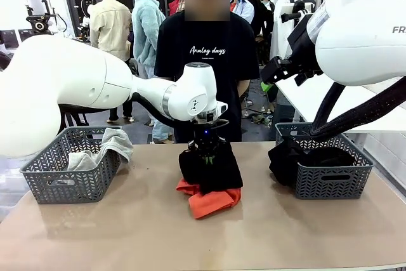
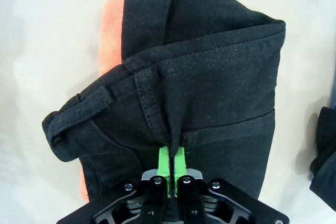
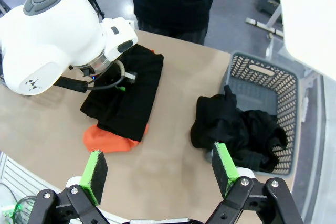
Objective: Sort the tops and bottoms.
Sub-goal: Lift clothes from the center of the table with your left hand.
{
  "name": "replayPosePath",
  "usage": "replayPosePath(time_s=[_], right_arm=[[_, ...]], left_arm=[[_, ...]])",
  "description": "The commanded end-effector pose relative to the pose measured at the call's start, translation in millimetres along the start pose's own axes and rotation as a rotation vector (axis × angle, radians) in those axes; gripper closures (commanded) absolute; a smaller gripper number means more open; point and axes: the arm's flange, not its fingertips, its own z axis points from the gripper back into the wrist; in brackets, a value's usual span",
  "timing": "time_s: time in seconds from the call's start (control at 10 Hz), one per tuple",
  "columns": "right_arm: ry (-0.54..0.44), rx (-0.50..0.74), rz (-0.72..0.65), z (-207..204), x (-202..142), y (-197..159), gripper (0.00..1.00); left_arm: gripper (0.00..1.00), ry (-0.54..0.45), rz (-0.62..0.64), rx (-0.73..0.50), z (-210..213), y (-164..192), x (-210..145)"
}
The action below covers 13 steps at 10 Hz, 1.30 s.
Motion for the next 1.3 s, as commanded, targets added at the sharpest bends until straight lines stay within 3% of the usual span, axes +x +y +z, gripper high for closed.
replayPosePath(time_s=[0.0, 0.1, 0.4, 0.9, 1.1, 1.2], right_arm=[[0.004, 0.005, -0.004, -1.6, -4.5, -1.2, 0.00], [0.004, 0.005, -0.004, -1.6, -4.5, -1.2, 0.00], [0.004, 0.005, -0.004, -1.6, -4.5, -1.2, 0.00], [0.004, 0.005, -0.004, -1.6, -4.5, -1.2, 0.00], [0.004, 0.005, -0.004, -1.6, -4.5, -1.2, 0.00], [0.004, 0.005, -0.004, -1.6, -4.5, -1.2, 0.00]], left_arm=[[1.00, 0.023, -0.009, 0.038, -3.3, 3.3, -3.8], [1.00, 0.036, 0.036, 0.056, -5.9, 6.2, -7.4], [1.00, 0.007, 0.006, 0.010, 1.1, 0.6, 0.0], [1.00, -0.142, 0.100, 0.063, 156.9, 60.5, 38.4], [1.00, -0.204, 0.120, 0.072, 186.0, 67.0, 41.0], [1.00, -0.146, 0.101, 0.043, 175.0, 68.1, 38.8]])
